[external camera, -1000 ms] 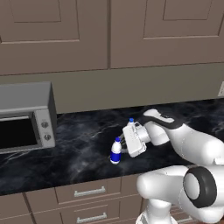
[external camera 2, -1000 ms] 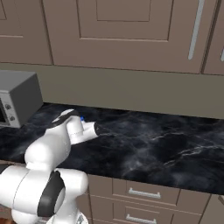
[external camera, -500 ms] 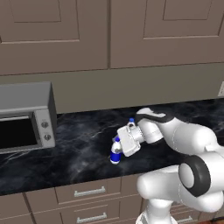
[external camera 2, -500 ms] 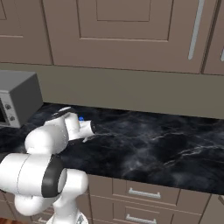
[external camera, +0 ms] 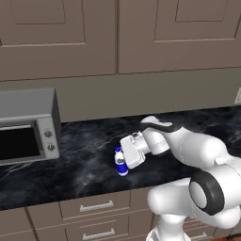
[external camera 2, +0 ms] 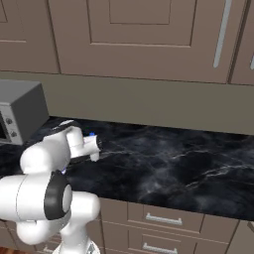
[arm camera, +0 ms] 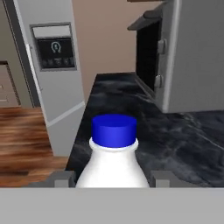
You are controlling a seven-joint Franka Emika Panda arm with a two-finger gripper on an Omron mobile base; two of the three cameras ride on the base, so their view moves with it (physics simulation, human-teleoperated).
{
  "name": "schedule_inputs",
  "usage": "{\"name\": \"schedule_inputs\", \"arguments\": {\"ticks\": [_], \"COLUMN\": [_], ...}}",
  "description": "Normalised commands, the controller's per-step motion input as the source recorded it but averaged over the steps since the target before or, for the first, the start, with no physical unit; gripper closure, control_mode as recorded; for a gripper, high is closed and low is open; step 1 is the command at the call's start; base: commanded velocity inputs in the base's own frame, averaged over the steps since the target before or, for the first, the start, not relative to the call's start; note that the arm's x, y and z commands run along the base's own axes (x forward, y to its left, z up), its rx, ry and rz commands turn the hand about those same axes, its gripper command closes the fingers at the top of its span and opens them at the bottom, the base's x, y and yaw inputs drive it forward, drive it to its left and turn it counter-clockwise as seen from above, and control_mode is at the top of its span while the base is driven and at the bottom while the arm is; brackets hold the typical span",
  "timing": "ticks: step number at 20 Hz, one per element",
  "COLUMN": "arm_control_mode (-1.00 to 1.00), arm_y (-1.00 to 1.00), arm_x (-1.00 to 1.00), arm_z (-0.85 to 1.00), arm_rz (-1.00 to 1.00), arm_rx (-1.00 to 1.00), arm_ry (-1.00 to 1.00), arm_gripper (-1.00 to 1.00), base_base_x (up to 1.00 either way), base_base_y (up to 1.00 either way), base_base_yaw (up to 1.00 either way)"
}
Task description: Take the bottled waters from the counter and place them in the freezer to freeze. Close the freezer door after placing the bottles.
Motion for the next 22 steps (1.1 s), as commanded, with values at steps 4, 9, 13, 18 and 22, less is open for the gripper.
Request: {"name": "schedule_inputs", "arguments": {"ticks": [4, 9, 13, 18, 22], "arm_control_mode": [-1.00, -1.00, -1.00, 1.00, 1.00], "arm_y": [0.00, -0.08, 0.07, 0.13, 0.00], "arm_x": [-0.36, -0.80, -0.95, -0.20, 0.00], "arm_z": [0.93, 0.93, 0.69, 0.05, 0.00], "arm_rz": [-0.04, -0.09, -0.07, 0.00, 0.00], "arm_rx": [0.10, 0.13, 0.06, 0.02, 0.00], "arm_ry": [-0.02, -0.13, -0.18, -0.02, 0.00], "arm_gripper": [1.00, 1.00, 1.00, 1.00, 1.00], "base_base_x": [0.00, 0.00, 0.00, -0.54, 0.00], "base_base_y": [0.00, 0.00, 0.00, 0.79, 0.80], "base_base_yaw": [0.00, 0.00, 0.00, 0.37, 0.78]}}
